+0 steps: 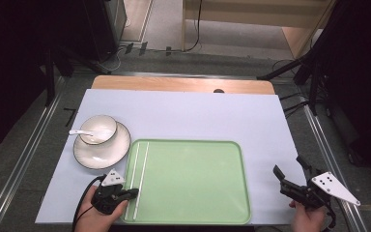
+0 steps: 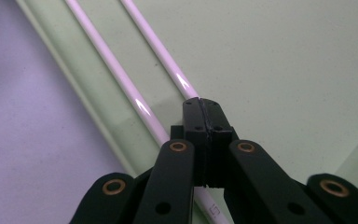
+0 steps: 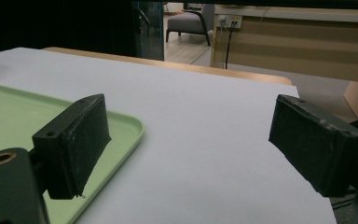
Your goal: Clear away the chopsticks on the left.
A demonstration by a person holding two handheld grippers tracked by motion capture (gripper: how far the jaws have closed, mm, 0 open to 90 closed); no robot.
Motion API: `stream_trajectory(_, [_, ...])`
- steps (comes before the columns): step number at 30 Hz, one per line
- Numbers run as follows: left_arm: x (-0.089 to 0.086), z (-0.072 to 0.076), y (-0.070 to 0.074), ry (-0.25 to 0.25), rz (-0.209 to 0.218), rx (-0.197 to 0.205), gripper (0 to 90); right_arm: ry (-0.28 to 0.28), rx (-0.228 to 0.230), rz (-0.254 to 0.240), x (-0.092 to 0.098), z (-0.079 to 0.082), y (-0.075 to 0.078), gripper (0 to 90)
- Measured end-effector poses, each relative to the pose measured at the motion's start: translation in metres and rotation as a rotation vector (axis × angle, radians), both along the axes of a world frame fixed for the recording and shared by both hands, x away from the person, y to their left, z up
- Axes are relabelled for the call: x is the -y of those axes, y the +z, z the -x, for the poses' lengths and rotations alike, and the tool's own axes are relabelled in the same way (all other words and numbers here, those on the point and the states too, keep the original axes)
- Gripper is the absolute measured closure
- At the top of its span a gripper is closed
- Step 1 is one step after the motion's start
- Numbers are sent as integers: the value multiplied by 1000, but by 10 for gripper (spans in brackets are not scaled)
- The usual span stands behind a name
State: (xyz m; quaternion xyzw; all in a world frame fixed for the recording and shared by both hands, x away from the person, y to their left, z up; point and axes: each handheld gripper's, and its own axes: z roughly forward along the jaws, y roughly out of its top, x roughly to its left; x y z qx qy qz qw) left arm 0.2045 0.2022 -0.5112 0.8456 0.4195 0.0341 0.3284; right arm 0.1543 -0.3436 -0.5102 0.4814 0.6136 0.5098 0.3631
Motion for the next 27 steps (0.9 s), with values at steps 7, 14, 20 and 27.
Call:
stream_trajectory(7, [-9, 0, 8, -80, 109, 63, 603, 1, -2, 0, 0, 0, 0, 124])
stream_trajectory(14, [-22, -5, 15, -145, 248, 111, 94, 2, -4, 8, -1, 0, 0, 124])
stream_trajectory(20, [-40, -6, 21, -105, 284, 198, 0, 0, -4, 10, -1, -1, -1, 124])
stream_trajectory(27, [-79, -13, 27, -17, 398, 291, 0, 2, -7, 10, -1, -1, -2, 124])
